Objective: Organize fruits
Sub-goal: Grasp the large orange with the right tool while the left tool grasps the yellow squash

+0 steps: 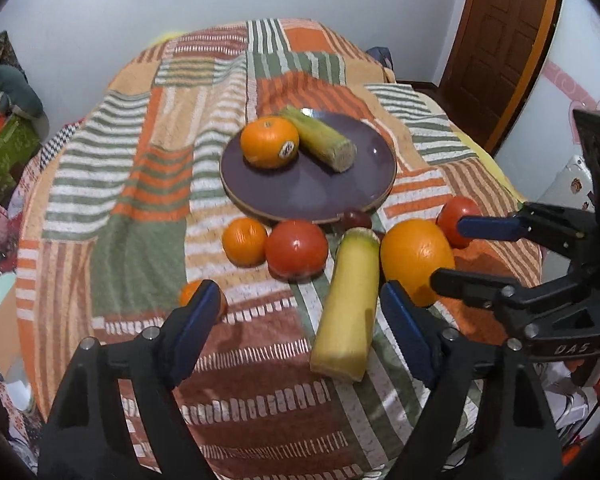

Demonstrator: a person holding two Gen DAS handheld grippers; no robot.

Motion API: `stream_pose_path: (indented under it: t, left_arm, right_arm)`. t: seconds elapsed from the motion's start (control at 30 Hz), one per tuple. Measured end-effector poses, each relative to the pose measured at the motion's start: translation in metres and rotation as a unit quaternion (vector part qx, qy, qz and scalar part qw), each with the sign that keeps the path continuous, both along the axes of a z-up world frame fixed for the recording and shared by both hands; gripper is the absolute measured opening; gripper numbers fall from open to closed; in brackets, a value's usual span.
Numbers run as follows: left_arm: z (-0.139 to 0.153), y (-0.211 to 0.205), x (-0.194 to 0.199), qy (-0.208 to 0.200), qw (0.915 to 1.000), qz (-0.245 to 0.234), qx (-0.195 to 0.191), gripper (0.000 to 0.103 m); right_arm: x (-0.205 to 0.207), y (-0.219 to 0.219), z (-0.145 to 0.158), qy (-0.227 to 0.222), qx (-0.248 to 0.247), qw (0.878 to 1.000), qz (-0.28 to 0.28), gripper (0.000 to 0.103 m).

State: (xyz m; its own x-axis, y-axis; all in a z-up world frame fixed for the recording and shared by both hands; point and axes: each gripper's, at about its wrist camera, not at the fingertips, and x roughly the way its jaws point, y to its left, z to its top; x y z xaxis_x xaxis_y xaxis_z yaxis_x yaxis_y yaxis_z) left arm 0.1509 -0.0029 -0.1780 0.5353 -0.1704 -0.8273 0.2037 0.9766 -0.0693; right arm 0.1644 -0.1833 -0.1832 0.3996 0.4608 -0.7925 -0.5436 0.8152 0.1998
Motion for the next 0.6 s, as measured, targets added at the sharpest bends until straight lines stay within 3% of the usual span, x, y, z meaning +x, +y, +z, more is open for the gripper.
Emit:
stream_pose_path:
  t: [0.3, 0.6]
  left_arm:
    - [-0.010, 0.015, 0.002, 0.006, 0.9994, 0.017, -0.029, 0.083]
    - [-0.019, -0.004, 0.001, 0.013, 0.9997, -0.018, 0.001, 0.085]
  right_arm:
    - [0.008, 0.007, -0.016, 0.016, -0.004, 1.000, 0.001, 0.070]
    - [0.012, 0.005, -0.030, 0.041, 0.001, 0.999, 0.002, 0.066]
